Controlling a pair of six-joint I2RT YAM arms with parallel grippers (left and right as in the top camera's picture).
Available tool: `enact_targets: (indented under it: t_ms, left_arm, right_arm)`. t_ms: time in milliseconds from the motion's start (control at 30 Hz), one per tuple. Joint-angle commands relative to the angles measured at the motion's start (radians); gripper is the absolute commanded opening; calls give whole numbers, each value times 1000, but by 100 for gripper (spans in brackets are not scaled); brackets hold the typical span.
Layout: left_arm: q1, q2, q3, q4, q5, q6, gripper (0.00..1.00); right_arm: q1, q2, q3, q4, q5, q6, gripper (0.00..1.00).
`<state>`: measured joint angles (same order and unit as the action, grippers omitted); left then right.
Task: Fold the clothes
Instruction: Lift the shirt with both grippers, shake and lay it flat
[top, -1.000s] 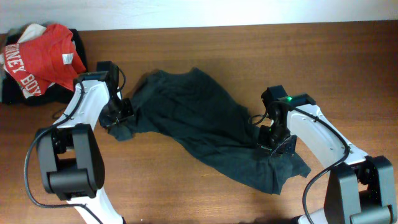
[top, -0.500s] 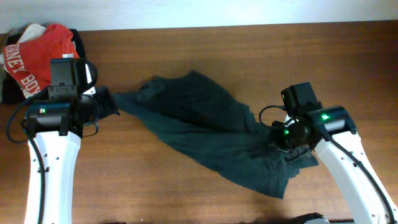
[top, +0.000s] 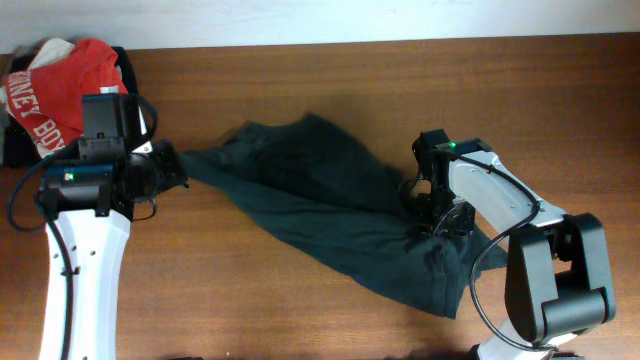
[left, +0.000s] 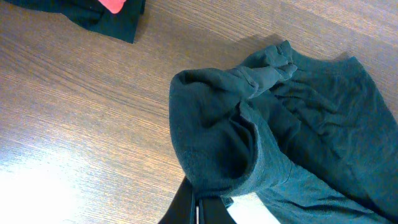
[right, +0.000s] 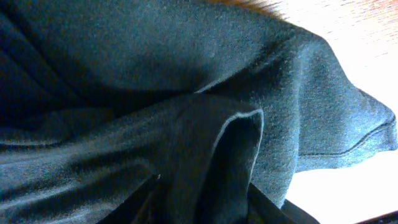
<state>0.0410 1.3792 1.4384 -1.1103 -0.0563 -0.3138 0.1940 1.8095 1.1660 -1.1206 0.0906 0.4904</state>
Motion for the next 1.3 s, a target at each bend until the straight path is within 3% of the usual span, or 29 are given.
enact_targets:
  t_ms: [0,33,167,333,433,500,600,700,767,833,867,900,1000,1033,1167,1267]
  left_arm:
    - [3,3,13,2,-12,-10,1]
    - [3,3,13,2,-12,-10,1]
    - [3,-32,32,3,-11,-10,1]
    - [3,-335,107,3,-13,-32,1]
    - [3,-502,272,-24,-16,-47,1]
    - [3,-531,417,-80,-19,-68,1]
    - [3,-501,466,-80,-76,-97,1]
    - [3,-261,406,-34,-108,-97,1]
    - [3,79,406,169,-124,-74,1]
    - [3,277,418,388,-124,-53,1]
    - [3,304,448,432,-124,-48,1]
    - [3,307,540,462,-124,-48,1]
    - [3,244,904,306,-122,-29,1]
    - [3,223,950,238,-122,-28,2]
    - [3,283,872,7,-124,-29,2]
    - [3,456,609,-43,-113,-38,1]
  right_arm:
    - [-6,-6,4,3,22,3,11]
    - [-6,-6,4,3,14,5,4]
    - [-6,-163,101,-125,-8,23,4]
    - [-5,-628,369,-296,-8,23,4]
    - [-5,-837,587,-356,-7,21,4]
    - [-5,-867,724,-396,-3,14,4]
    - [-5,-845,816,-352,71,11,3]
    - [-6,-642,816,-249,109,11,4]
    - [-6,-373,816,-64,89,-48,4]
    - [-10,-214,874,147,7,-122,4]
    - [-24,-195,938,152,5,-135,4]
    - [-79,-185,1126,99,-2,-152,4]
    - [-269,-189,1491,-172,-18,-174,4]
    - [-329,-189,1512,-238,-67,-195,4]
    - [-371,-100,1354,-412,-147,-195,4]
    - [-371,-45,975,-386,-166,-180,4]
